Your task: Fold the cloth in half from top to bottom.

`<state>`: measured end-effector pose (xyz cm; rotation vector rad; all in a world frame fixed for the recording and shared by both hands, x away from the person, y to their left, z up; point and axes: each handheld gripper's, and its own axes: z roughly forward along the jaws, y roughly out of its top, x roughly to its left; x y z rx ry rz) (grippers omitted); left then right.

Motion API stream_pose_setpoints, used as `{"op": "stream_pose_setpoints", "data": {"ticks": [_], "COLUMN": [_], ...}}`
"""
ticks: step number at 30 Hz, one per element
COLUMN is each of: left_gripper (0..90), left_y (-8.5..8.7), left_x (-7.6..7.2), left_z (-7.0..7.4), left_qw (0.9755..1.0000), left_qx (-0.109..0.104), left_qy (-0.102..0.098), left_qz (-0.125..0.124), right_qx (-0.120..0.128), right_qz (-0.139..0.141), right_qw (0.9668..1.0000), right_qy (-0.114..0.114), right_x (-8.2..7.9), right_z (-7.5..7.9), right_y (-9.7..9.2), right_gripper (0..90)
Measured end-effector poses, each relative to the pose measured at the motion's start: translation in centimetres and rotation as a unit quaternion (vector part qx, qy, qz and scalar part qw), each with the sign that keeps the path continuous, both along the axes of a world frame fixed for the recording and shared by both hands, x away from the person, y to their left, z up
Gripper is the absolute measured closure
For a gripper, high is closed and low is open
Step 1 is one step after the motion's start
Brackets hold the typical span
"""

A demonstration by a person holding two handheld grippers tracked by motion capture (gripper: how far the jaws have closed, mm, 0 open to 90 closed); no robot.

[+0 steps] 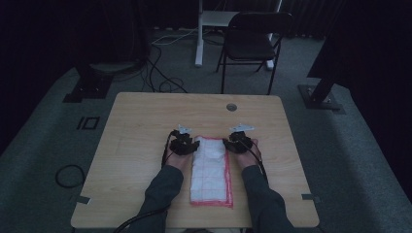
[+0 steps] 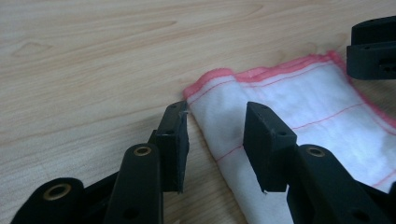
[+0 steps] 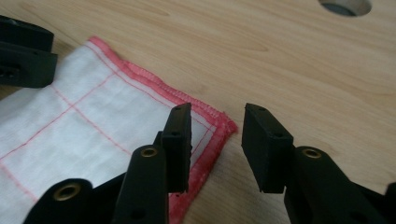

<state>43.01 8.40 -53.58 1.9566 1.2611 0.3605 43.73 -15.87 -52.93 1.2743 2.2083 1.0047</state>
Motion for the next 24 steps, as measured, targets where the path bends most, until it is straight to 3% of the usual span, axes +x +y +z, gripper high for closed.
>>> {"op": "stream_pose_setpoints", "data": {"ticks": [4, 15, 19, 22, 24], "left_gripper": [60.3, 58.7, 58.6, 59.0, 66.5], "left_y": [0.0, -0.2, -0.4, -0.6, -0.7], "left_x": [0.2, 0.5, 0.6, 0.7, 0.8], "left_z": [-0.4, -0.4, -0.4, -0.3, -0.2], "left_qw": [1.0, 0.9998, 0.9997, 0.9998, 0.9997], "left_qx": [0.0, -0.009, -0.016, -0.005, 0.002], "left_qy": [0.008, 0.014, 0.019, 0.018, 0.024], "left_qz": [0.006, 0.01, 0.002, -0.003, -0.004], "right_qx": [-0.005, 0.004, 0.009, 0.012, 0.02], "right_qz": [-0.004, -0.006, 0.001, 0.011, 0.015], "right_qw": [0.9998, 0.9993, 0.9989, 0.9985, 0.9979], "right_qy": [0.02, 0.036, 0.045, 0.053, 0.059], "right_x": [0.7, 1.0, 1.0, 1.1, 1.2], "right_z": [-0.8, -0.9, -0.8, -0.7, -0.7], "right_y": [0.2, 0.2, 0.3, 0.5, 0.4], "right_gripper": [61.4, 60.6, 70.7, 79.3, 83.0]}}
